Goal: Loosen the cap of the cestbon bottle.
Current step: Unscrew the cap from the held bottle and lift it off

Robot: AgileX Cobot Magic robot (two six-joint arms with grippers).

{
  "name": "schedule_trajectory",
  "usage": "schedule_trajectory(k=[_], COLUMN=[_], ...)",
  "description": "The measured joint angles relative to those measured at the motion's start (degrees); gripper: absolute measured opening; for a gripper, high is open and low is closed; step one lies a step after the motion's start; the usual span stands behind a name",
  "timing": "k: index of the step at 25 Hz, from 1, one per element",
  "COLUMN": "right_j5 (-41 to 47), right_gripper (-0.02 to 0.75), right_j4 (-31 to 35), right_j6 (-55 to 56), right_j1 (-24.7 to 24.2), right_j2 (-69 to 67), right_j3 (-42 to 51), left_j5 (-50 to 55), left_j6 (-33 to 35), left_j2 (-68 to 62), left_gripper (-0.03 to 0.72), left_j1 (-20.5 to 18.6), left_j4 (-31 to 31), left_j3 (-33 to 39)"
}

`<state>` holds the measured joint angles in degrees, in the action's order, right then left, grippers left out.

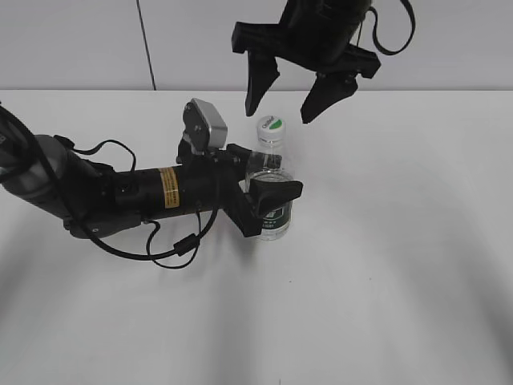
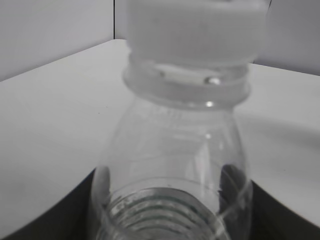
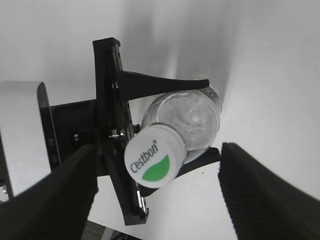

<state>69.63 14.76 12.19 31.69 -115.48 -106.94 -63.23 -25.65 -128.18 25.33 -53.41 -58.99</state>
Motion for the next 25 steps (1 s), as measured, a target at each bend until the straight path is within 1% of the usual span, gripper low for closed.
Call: schedule_trajectory(k=[7, 25], right_j5=[0.07, 0.07], right_gripper=[0.582, 0.582], right_j4=[-0.61, -1.53], right_j6=[0.13, 0.13], right_j1=[1.59, 1.70], right_j2=[-2.02, -2.11], right_j3=[-0.07, -0.07], left_j5=[0.04, 0.04], left_j6=[0.00, 0.00], left_j2=[0.02, 0.02], left_gripper=[0.405, 0.405], left_j1=[0.00, 0.00], left_j4=[0.00, 0.00], left_j3=[0.00, 0.00])
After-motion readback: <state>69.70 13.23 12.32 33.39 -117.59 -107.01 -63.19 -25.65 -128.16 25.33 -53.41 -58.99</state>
